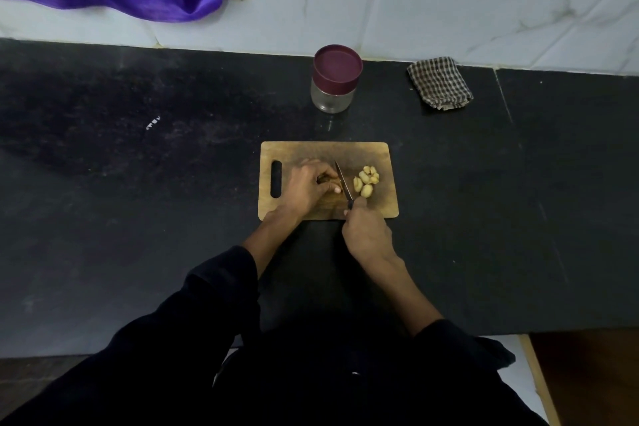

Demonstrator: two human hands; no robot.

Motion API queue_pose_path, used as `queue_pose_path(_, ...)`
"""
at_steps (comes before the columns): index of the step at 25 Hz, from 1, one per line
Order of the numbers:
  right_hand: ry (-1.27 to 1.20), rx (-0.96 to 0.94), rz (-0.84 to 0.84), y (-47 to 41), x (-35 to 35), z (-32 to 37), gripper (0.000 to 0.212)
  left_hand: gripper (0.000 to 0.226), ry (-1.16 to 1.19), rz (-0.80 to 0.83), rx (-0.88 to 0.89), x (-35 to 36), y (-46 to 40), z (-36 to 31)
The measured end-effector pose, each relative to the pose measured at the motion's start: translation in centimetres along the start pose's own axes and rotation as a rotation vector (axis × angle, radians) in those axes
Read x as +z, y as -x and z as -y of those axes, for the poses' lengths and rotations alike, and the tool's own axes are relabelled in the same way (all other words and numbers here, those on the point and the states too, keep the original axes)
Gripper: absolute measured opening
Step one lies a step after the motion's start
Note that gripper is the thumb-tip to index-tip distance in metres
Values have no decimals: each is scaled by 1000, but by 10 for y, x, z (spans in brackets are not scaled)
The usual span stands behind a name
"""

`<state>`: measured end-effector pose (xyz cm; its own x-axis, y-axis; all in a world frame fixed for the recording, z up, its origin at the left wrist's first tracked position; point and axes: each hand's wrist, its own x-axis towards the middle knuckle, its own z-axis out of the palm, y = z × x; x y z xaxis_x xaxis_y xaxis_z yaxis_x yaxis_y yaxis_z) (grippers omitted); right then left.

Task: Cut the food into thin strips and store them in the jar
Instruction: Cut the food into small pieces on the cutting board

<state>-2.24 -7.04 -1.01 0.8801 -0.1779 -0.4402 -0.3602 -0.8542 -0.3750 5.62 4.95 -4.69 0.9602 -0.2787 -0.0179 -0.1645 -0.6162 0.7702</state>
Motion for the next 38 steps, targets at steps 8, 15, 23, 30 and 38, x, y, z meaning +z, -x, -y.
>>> queue_pose_path(8, 50, 22, 13, -15, -10, 16, 22, 19, 9, -7, 7, -2, 1, -3)
queue_pose_path(15, 46, 18, 16, -17, -11, 17, 22, 16, -11, -5, 14, -1, 3, -5)
queue_pose_path(23, 50, 25, 25, 1, -1, 5, 21, 15, -41, -59, -7, 2, 8, -11)
queue_pose_path(30, 39, 72, 104, 17, 2, -16, 25, 19, -13, -49, -33, -1, 7, -12)
queue_pose_path(38, -215, 132, 67, 0, -28, -27, 30, 30, -98, 33, 18, -7, 10, -10)
